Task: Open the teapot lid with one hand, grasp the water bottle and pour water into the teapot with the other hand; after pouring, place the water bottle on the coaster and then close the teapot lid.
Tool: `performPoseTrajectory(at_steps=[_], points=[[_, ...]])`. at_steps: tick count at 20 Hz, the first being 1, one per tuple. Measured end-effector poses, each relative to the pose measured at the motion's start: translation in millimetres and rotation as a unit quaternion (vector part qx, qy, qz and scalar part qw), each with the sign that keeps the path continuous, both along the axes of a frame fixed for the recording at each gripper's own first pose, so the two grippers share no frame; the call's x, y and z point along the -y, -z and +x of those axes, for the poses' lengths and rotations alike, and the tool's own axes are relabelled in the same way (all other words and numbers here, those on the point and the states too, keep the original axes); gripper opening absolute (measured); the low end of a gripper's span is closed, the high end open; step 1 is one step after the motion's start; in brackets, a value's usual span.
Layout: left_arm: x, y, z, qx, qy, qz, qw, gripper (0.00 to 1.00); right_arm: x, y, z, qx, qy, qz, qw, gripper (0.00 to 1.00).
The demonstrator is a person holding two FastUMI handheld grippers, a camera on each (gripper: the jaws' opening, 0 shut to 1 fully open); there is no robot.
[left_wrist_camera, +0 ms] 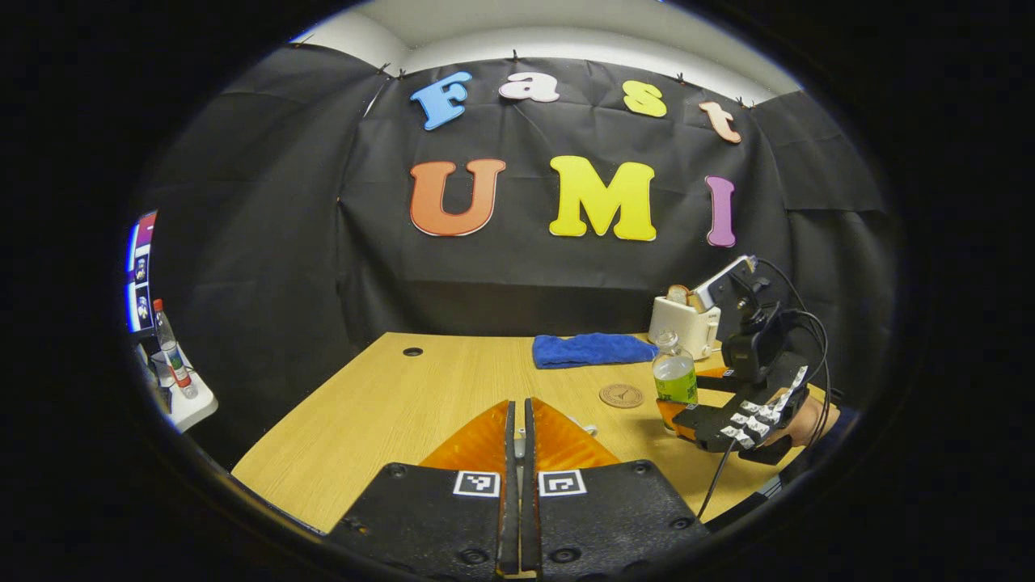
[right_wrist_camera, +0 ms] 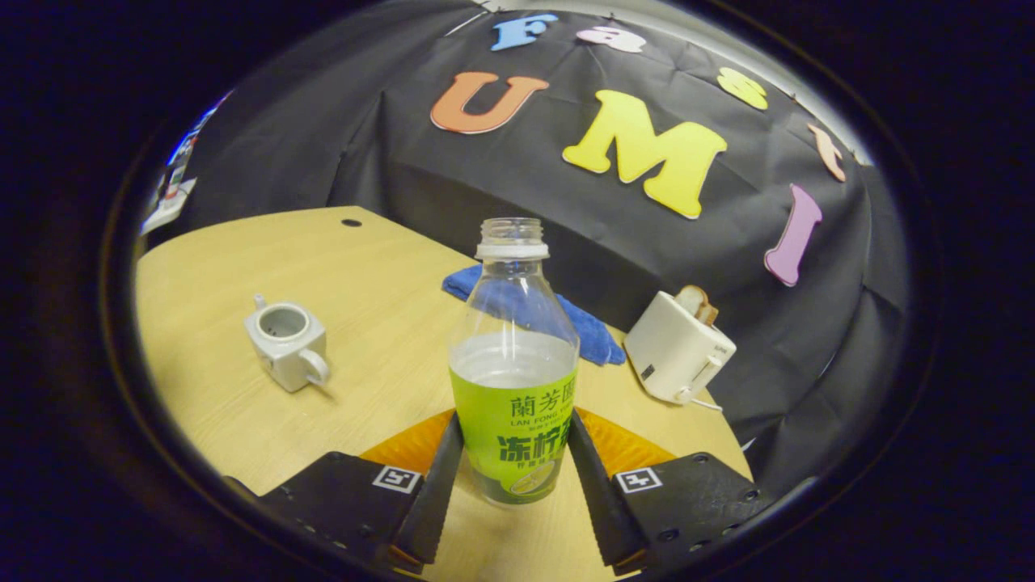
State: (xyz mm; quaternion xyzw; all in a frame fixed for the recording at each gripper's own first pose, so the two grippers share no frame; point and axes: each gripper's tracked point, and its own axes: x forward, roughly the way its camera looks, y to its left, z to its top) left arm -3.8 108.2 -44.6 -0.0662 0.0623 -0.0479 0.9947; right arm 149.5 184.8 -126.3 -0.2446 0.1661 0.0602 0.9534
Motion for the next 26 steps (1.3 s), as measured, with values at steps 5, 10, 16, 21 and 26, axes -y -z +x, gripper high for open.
performPoseTrajectory(at_steps=[5, 10, 16, 21, 26], points=[[-10.3, -1.0, -1.5, 0.002, -0.005, -0.016, 1.000, 0.04, -20.4, -1.9, 0.8, 0.008, -0.026, -0.159, 0.987, 0.72], [-13.1, -3.0, -3.5, 0.003, 0.000, -0.027, 1.000, 0.04, -38.7, -4.4, -0.2, 0.019, -0.054, -0.259, 0.964, 0.73], [-15.0, -1.7, -3.1, 0.006, 0.002, -0.022, 1.000, 0.04, -41.2, -19.4, 7.7, 0.058, -0.047, -0.372, 0.925, 0.73], [-21.7, 0.7, -3.4, 0.004, 0.004, -0.020, 1.000, 0.04, -50.1, -36.6, 10.8, 0.142, -0.059, -0.511, 0.846, 0.72], [-25.6, 5.5, -2.6, -0.001, 0.002, -0.022, 1.000, 0.04, -53.2, -41.7, 11.9, 0.159, -0.063, -0.549, 0.818, 0.74]])
